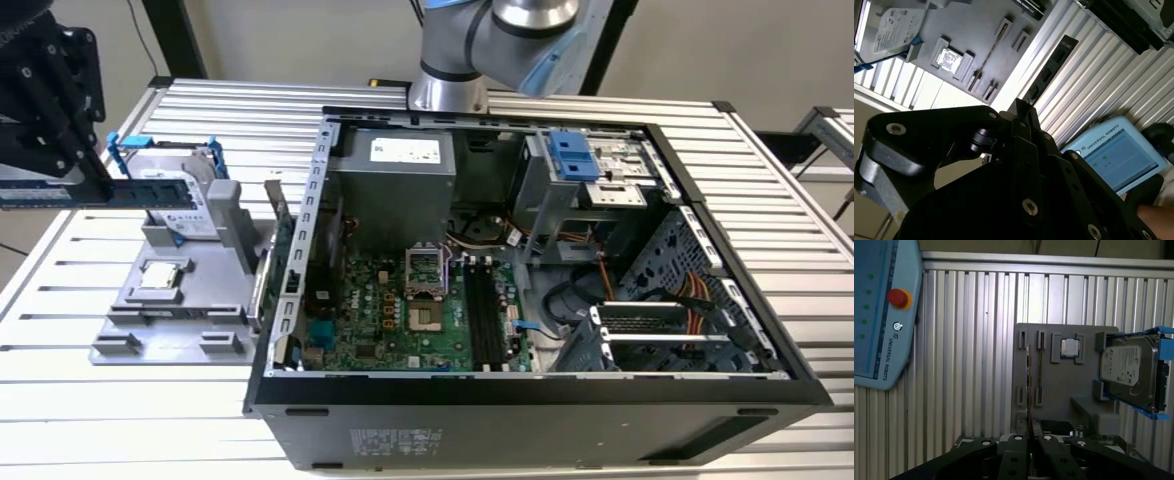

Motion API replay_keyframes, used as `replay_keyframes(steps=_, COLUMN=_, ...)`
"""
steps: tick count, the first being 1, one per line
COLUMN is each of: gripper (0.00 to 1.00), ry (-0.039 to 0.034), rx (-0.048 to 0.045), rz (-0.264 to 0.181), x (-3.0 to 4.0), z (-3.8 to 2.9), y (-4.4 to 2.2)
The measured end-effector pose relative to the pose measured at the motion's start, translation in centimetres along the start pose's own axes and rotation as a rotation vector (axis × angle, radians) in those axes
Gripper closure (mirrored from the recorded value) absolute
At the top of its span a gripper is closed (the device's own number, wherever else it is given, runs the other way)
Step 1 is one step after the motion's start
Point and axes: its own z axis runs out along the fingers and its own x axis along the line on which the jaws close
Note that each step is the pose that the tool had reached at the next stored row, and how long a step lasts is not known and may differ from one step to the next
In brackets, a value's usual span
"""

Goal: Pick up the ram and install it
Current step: 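Pick up the ram and move it above insertion slot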

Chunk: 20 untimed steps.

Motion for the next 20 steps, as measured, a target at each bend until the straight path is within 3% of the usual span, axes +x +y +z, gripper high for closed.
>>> replay_keyframes(steps=20, gripper=1.0, ry=0.0, rx=0.0, rz=-0.01, x=0.06, z=-0.01, y=-2.68)
